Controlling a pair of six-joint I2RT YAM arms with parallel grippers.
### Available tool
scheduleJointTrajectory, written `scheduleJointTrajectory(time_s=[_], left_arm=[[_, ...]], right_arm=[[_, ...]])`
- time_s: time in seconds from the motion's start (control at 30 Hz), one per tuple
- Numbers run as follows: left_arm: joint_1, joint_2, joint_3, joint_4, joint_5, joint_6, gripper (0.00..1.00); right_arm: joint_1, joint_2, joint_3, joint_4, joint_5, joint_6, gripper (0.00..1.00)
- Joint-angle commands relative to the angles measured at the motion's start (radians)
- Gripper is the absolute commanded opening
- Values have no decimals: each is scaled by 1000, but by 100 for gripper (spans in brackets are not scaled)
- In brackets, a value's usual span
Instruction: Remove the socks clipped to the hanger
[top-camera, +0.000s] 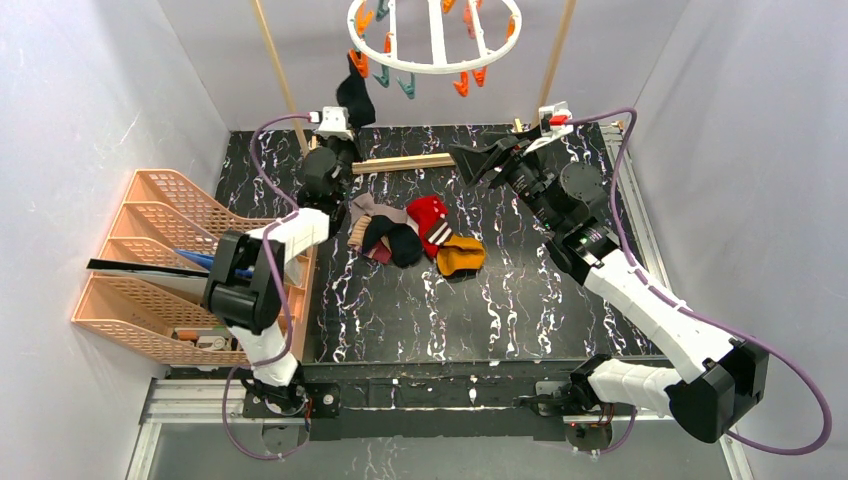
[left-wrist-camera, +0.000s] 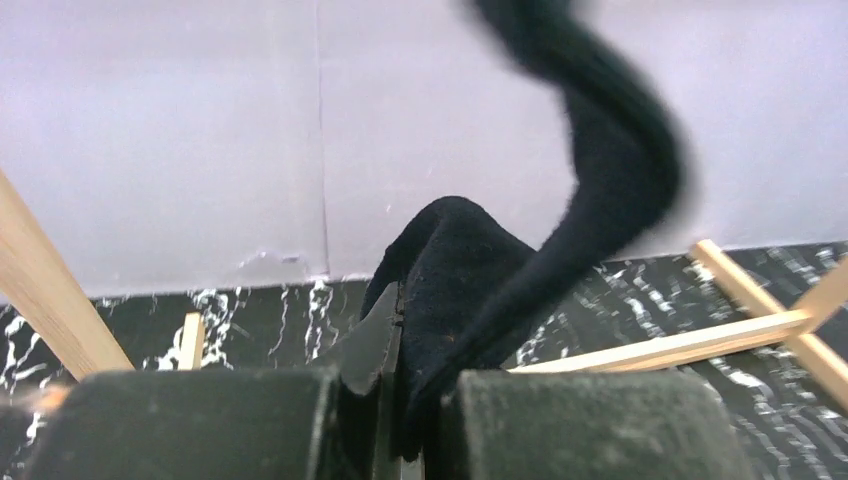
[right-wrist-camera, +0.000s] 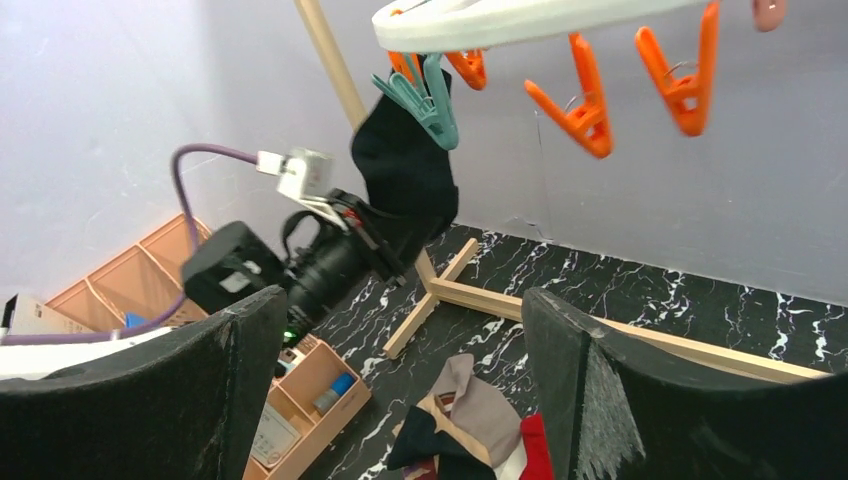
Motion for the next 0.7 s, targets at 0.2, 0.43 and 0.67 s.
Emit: scheduleJointTrajectory(time_s=[0.2,0.43,0.67], left_arm=[[-3,-357,-164,24,349,-90,0],[-36,-531,-292,-55,479,-124,0],[-166,-620,-370,-191,418,-36,0]], right_arm=[[-5,29,27,53,-90,52,93],[6,56,48,66,-110,55,92],[35,88,62,88,-118,65,91]])
